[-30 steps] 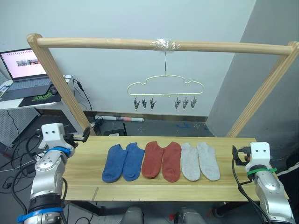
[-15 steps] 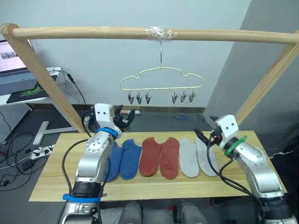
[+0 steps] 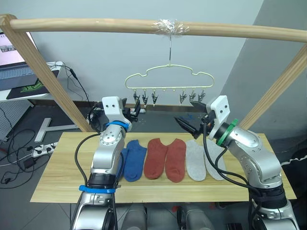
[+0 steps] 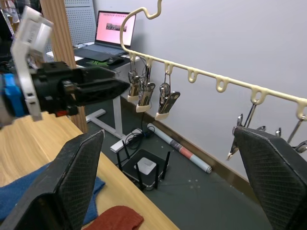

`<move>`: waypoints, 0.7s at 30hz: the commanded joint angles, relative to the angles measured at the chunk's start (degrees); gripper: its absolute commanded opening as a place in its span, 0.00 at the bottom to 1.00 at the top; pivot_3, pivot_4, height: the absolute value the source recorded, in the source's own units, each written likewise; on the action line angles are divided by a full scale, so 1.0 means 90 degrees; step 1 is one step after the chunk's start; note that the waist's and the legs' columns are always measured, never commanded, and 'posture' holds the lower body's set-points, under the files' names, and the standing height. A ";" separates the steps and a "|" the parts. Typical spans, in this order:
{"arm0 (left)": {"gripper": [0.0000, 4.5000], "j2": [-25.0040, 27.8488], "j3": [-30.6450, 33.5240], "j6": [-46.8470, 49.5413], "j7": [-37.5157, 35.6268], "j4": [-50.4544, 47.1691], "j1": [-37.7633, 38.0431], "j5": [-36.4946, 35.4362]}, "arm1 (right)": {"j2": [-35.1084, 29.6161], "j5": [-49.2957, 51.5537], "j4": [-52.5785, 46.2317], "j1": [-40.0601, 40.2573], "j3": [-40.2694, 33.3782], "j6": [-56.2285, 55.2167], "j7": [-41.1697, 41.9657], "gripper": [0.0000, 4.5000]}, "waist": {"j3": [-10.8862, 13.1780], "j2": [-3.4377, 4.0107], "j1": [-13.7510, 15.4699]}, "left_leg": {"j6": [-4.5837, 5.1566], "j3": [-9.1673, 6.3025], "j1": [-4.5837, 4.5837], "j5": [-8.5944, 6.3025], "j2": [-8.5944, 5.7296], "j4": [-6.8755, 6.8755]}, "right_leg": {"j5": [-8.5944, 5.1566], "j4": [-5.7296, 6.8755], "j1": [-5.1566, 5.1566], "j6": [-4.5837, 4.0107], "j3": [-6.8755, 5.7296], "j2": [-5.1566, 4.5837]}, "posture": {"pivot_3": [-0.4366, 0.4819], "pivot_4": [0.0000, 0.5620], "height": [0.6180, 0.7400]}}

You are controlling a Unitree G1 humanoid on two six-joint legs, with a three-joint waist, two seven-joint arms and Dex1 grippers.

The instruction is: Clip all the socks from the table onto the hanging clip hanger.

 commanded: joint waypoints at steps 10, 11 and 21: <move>0.62 0.0036 0.0079 -0.0922 -0.0181 0.1176 -0.1004 0.0182 | 0.0046 0.0487 -0.0610 -0.0407 -0.0128 0.0461 -0.0197 1.00 | 0.0070 -0.0001 -0.0004 | 0.0000 -0.0003 -0.0072 0.0001 -0.0001 0.0000 | 0.0006 0.0016 -0.0081 0.0007 -0.0002 0.0001 | 0.58 0.36 1.00; 0.62 0.0037 0.0091 -0.0980 -0.0209 0.1250 -0.1069 0.0183 | 0.0031 0.0500 -0.0602 -0.0420 -0.0135 0.0465 -0.0204 1.00 | 0.0084 0.0001 -0.0006 | 0.0000 -0.0002 -0.0072 0.0001 -0.0001 0.0000 | 0.0006 0.0016 -0.0081 0.0007 -0.0001 0.0001 | 0.58 0.36 1.00; 0.62 0.0135 0.0132 -0.1336 -0.0326 0.1473 -0.1201 0.0248 | 0.0038 0.0653 -0.0605 -0.0479 -0.0218 0.0546 -0.0332 1.00 | 0.0138 -0.0006 -0.0012 | 0.0000 -0.0002 -0.0072 0.0001 0.0000 0.0000 | 0.0006 0.0017 -0.0083 0.0008 -0.0001 0.0001 | 0.58 0.36 1.00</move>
